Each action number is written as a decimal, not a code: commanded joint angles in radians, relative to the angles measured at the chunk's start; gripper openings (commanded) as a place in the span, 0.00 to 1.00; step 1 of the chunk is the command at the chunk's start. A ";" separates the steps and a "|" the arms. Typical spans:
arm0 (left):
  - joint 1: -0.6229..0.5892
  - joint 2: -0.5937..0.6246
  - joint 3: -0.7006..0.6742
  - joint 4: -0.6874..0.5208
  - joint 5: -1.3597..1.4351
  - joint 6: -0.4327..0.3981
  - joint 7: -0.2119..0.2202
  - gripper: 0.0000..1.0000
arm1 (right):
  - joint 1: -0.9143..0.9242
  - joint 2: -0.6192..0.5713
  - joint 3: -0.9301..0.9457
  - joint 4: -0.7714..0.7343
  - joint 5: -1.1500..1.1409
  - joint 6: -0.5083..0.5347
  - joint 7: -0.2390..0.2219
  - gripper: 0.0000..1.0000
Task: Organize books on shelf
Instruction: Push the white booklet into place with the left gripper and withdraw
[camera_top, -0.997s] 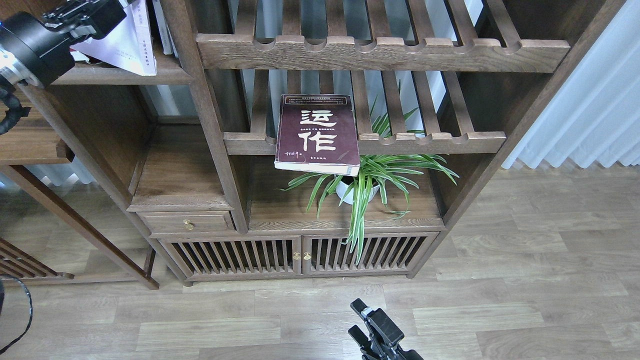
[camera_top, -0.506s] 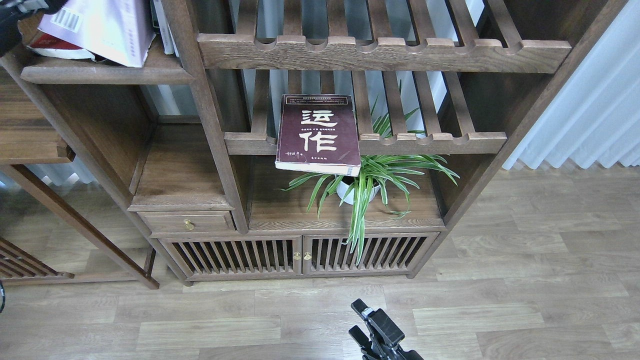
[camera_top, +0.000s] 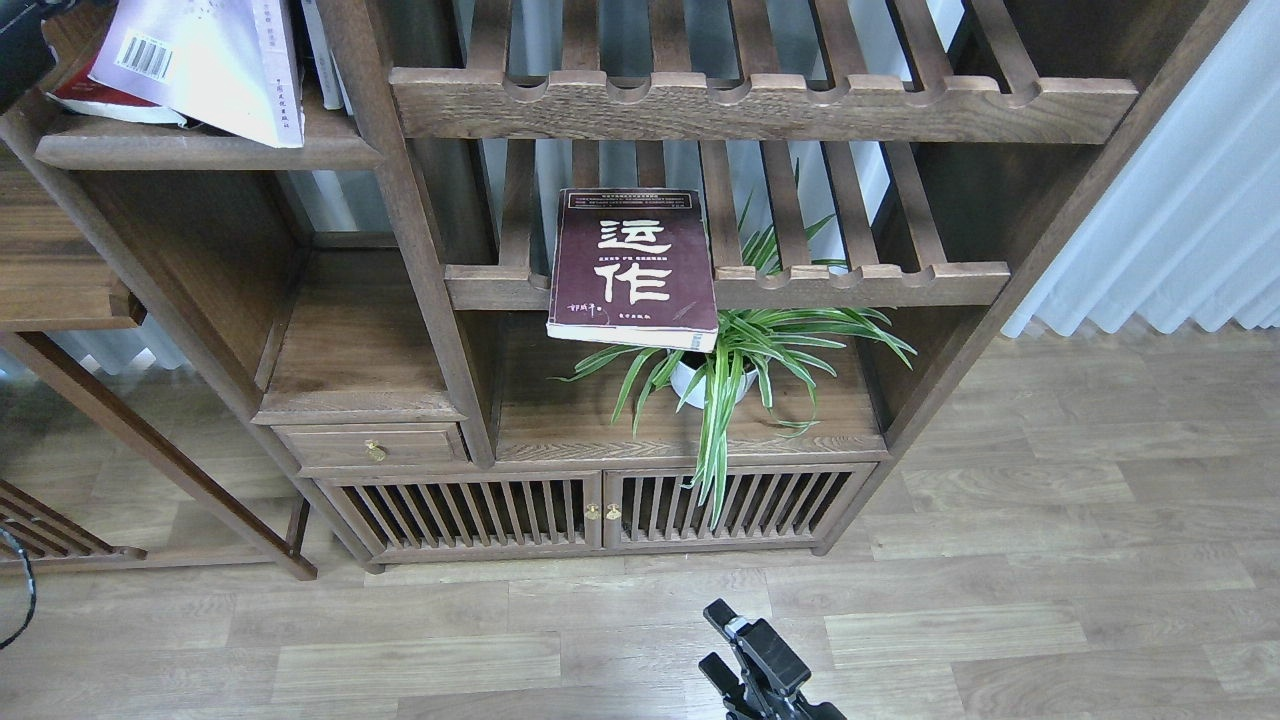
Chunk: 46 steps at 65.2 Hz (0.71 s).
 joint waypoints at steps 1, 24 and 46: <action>0.117 -0.029 0.001 -0.108 -0.063 0.000 0.001 0.58 | 0.028 0.003 0.000 -0.012 -0.001 0.000 0.008 0.99; 0.421 -0.221 0.009 -0.177 -0.073 0.000 0.044 0.61 | 0.095 0.006 0.001 -0.079 0.002 0.000 0.011 0.98; 0.846 -0.264 -0.003 -0.020 -0.085 0.000 0.039 0.99 | 0.240 0.029 -0.015 -0.099 0.016 0.000 0.117 0.98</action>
